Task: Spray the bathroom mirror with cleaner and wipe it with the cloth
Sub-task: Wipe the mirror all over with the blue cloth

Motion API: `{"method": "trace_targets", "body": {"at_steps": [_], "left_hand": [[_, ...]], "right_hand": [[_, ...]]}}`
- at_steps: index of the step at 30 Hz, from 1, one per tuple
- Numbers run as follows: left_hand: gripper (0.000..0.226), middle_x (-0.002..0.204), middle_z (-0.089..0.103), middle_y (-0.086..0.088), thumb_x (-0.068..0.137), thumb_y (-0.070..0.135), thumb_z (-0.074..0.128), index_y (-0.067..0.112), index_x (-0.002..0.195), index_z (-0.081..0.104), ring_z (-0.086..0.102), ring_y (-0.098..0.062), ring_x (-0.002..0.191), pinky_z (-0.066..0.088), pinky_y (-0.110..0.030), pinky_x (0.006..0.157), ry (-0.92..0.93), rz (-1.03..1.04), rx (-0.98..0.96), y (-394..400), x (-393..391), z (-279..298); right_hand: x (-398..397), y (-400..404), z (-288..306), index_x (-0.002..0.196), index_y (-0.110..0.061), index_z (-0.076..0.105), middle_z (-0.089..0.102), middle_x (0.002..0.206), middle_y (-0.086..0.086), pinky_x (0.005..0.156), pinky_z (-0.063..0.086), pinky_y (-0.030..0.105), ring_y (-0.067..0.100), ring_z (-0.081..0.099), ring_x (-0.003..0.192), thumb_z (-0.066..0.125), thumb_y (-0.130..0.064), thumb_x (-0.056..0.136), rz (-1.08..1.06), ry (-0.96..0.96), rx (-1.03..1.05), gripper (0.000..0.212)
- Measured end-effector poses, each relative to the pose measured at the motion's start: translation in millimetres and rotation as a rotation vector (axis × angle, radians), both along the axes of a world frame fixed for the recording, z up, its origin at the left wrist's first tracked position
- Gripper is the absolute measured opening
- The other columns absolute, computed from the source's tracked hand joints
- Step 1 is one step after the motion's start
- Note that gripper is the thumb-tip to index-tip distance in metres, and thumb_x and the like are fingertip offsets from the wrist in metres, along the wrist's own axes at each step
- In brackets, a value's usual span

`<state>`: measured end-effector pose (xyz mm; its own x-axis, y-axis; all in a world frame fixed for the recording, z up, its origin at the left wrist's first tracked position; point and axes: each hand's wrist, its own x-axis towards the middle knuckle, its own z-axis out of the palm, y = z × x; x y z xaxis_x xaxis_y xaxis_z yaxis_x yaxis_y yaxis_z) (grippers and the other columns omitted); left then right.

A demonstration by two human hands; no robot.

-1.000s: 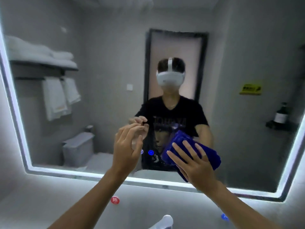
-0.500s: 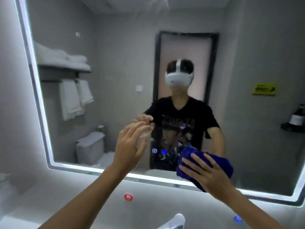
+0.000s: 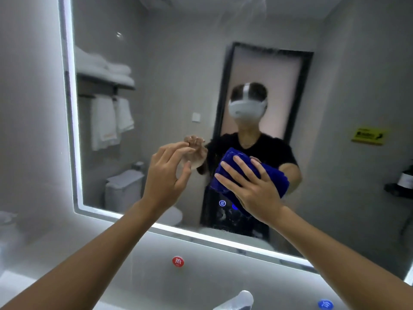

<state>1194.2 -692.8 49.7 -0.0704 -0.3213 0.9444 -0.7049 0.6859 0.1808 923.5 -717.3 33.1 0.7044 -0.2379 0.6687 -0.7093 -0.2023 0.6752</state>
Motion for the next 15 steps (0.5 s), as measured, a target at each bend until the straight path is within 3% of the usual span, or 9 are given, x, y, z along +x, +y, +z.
{"method": "trace_targets", "body": {"at_steps": [9,15], "left_hand": [[0.035,0.127,0.063,-0.003,0.095,0.025,0.046,0.013,0.123,0.064,0.052,-0.017,0.122,0.041,-0.034,0.104,0.017,0.069,0.064,9.4,52.4,-25.0],[0.039,0.133,0.061,-0.002,0.096,0.029,0.044,0.016,0.128,0.061,0.049,-0.015,0.126,0.04,-0.037,0.105,0.006,0.089,0.084,10.4,63.8,-28.2]], "right_hand": [[105.0,-29.2,-5.9,0.152,-0.026,0.037,0.025,0.163,0.002,0.122,0.015,0.05,0.029,0.018,0.152,0.043,-0.027,0.105,0.041,0.097,0.081,0.047],[130.2,-35.0,-6.4,0.154,-0.024,0.032,0.023,0.164,0.004,0.124,0.009,0.05,0.029,0.014,0.152,0.038,-0.026,0.105,0.041,0.094,0.104,0.049]]}}
